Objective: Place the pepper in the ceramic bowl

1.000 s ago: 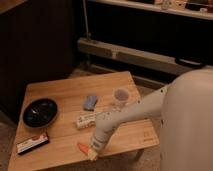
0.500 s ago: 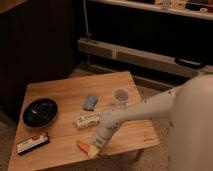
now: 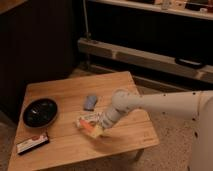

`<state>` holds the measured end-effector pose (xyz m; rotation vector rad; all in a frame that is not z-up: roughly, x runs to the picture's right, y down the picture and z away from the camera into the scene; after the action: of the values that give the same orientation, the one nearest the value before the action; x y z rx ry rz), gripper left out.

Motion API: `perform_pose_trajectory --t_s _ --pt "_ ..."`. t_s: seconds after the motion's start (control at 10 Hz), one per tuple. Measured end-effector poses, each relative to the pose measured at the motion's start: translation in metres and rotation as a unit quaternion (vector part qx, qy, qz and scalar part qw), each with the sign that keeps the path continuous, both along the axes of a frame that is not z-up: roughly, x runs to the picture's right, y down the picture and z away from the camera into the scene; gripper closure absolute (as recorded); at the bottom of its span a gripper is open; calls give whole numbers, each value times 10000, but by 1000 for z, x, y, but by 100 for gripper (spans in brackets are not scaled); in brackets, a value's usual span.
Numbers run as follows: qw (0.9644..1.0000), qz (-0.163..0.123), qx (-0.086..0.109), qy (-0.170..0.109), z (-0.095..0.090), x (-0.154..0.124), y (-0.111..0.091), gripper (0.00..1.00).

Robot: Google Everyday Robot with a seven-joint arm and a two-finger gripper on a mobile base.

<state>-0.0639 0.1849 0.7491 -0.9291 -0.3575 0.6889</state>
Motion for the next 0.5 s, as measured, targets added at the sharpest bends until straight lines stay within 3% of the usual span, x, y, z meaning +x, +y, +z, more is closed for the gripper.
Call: perform_pose_trajectory --t_s 0.2,0.3,0.5 --pt "9994 143 162 -273 6 -29 -37 100" --pt "9973 384 218 -583 14 -49 -62 100" --pt "9928 594 259 -1011 17 -79 -87 100"
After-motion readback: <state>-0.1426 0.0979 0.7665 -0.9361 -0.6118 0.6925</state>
